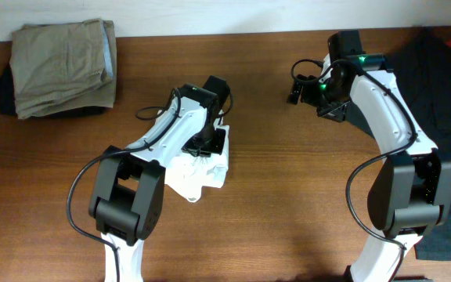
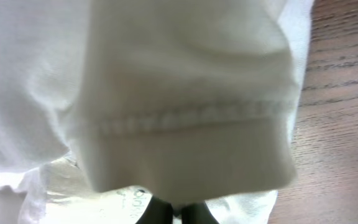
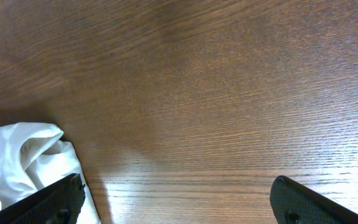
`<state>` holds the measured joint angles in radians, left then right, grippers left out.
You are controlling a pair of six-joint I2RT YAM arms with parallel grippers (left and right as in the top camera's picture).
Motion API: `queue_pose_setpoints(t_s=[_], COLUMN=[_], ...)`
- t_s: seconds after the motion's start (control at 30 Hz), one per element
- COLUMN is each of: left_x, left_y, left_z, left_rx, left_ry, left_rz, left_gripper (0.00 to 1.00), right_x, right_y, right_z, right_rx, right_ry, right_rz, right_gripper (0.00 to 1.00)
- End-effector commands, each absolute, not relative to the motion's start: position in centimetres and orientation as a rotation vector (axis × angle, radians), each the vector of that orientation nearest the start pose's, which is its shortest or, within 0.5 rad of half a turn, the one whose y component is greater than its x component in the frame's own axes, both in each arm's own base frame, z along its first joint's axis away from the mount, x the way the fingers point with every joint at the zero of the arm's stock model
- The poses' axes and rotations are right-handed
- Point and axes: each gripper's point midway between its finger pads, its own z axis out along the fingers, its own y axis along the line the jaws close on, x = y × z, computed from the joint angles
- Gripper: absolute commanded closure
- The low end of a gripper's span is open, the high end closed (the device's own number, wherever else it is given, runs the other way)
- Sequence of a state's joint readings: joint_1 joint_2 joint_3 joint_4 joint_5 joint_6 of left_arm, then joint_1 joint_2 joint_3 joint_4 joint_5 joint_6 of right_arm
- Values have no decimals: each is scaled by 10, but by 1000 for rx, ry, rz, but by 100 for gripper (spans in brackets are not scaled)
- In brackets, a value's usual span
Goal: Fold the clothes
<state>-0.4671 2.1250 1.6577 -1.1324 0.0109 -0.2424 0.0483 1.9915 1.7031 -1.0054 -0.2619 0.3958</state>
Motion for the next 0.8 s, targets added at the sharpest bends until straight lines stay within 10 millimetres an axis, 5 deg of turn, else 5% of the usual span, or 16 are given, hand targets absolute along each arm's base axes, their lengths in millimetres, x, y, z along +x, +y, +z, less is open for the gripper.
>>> queue_pose_setpoints(t_s=[0.0,0.07,0.17,0.23,0.3,0.47,0.6,0.77], left_x=[363,375,380,378,377,363,359,362], left_y=[-177,-183,-198,-214,-216,-224,-268,-306], left_z=[52,85,106,103,96,74,47,69], left_rx=[363,356,355,363,365,379,453,561], left_ry=[3128,3088,3065,3067,3073,3119,3027,2913], left_rz=[56,31,-82,-221,-245,-322,-620,-696], left_gripper=[100,100,100,98,88,83,75,59], right_x=[442,443,443,443,442,442,442,442], right_y=[66,66,67,67,67,66,66,66], right_z=[113,113,113,113,113,113,112,112], right_rx=[443,442,442,442,443,444,444,444], right_ry=[2857,2855,2855,2855,2856,2857,2858,2859], right_rz=[445,446,446,446,446,446,445,445], right_gripper=[1,1,1,1,2,1,1,1])
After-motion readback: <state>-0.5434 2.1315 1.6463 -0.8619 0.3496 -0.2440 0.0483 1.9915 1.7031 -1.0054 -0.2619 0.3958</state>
